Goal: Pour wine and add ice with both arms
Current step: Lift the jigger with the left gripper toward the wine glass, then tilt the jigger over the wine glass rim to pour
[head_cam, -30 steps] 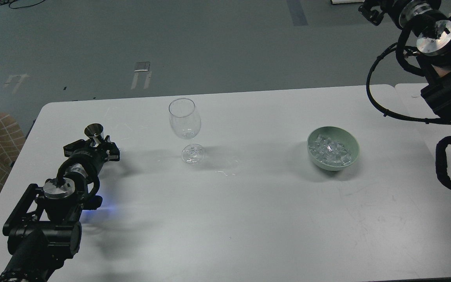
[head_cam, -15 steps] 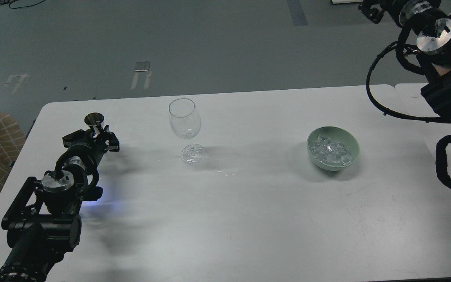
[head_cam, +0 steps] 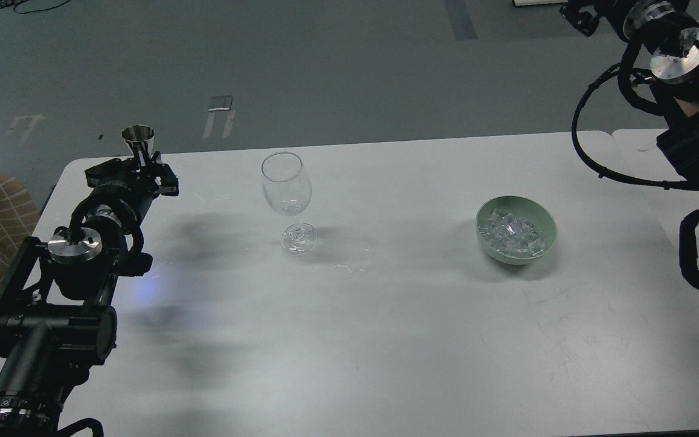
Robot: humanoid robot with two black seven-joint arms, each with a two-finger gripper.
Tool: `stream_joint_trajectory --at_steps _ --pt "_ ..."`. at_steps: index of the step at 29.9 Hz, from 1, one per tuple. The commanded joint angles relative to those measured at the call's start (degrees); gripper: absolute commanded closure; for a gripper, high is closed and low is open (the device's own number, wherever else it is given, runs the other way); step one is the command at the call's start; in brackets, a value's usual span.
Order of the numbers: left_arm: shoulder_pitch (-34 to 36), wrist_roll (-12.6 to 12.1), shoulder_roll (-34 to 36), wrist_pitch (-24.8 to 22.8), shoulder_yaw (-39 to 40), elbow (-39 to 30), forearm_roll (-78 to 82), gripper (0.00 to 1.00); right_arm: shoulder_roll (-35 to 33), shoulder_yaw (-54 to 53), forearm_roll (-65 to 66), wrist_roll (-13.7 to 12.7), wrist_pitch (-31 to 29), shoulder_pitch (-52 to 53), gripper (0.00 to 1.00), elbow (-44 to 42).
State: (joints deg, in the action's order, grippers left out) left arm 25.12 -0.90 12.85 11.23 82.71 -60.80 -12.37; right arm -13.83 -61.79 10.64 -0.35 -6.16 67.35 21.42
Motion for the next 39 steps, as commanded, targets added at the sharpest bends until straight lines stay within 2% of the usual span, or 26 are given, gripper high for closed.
stream_joint_trajectory --at_steps 1,6,13,15,17,20,26,39 --pt "0.1 -0.1 1.3 -0.2 0.1 -1.9 0.0 0.84 -0.4 0.0 0.0 -0.1 0.0 0.1 0.00 0.0" --pt "0.8 -0.2 2.4 -1.0 0.0 -3.6 0.0 0.95 -0.4 0.0 0.0 -0.1 0.0 0.1 0.00 0.0" --pt "0.5 -0.7 6.1 -2.0 -0.9 -8.1 0.1 0.98 -0.4 0.0 0.0 0.0 0.0 0.1 0.00 0.0" --pt "0.0 -1.6 6.7 -3.1 -1.8 -10.2 0.3 1.00 -0.4 0.0 0.0 0.0 0.0 0.0 0.00 0.0" --pt "-0.2 -3.2 7.1 -3.1 -3.2 -11.6 0.5 1.00 -0.3 0.0 0.0 0.0 0.0 -0.1 0.00 0.0" --pt "-0.2 -4.4 7.6 -3.1 -4.3 -13.0 0.6 1.00 -0.3 0.0 0.0 0.0 0.0 0.0 0.00 0.0" --pt "-3.2 -4.3 9.0 -3.2 -8.2 -20.2 1.3 1.00 -0.4 0.0 0.0 -0.1 0.1 -0.1 0.00 0.0" --pt "-3.1 -4.1 7.9 -2.5 -15.3 -20.4 6.6 1.00 -1.6 0.0 0.0 0.0 0.2 -0.3 0.00 -0.1"
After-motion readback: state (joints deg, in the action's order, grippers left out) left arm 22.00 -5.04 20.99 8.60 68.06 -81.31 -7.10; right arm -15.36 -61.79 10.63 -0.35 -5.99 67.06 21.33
